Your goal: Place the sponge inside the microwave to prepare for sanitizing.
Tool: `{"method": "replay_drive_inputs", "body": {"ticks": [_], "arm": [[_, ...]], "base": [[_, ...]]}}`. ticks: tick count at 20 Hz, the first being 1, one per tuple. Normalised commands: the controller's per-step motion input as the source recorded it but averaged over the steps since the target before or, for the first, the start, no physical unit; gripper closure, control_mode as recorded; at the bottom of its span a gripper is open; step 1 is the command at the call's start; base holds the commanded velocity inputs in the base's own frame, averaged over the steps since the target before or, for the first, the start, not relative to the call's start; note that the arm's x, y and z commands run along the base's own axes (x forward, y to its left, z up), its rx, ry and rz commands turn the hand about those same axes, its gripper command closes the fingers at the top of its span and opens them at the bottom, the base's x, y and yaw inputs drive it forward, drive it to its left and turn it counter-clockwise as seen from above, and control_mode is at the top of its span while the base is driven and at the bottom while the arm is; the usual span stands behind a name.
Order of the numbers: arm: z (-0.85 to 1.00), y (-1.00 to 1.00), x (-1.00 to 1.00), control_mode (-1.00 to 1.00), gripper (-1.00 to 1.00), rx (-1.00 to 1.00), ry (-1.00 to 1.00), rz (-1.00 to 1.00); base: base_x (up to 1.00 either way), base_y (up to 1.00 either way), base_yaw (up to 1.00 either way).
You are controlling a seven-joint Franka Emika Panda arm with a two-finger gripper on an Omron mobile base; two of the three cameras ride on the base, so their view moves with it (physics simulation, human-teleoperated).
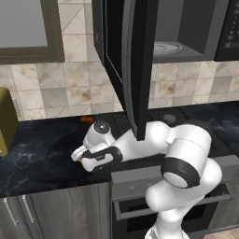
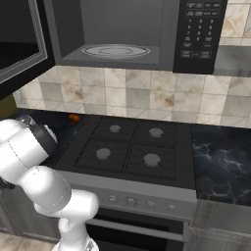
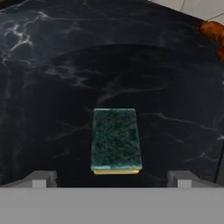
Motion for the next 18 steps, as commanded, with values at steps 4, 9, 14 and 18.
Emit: {"method": "replay_drive_inputs", "body": {"ticks": [4,9,14,18], "arm": [[-0.03,0.27,0.02,-1.0,-1.0,0.0,0.15,0.0],[-0.08,0.02,0.17,-1.0,-1.0,0.0,0.11,-0.03],[-0.19,0.0,0.26,-1.0,-1.0,-0.01,0.0,0.0],[-0.28,0.0,0.26,-1.0,-1.0,-0.03,0.0,-0.01]], "base": [[0.0,0.0,0.0],[0.0,0.0,0.0],[0.0,0.0,0.0],[0.0,0.0,0.0]]}}
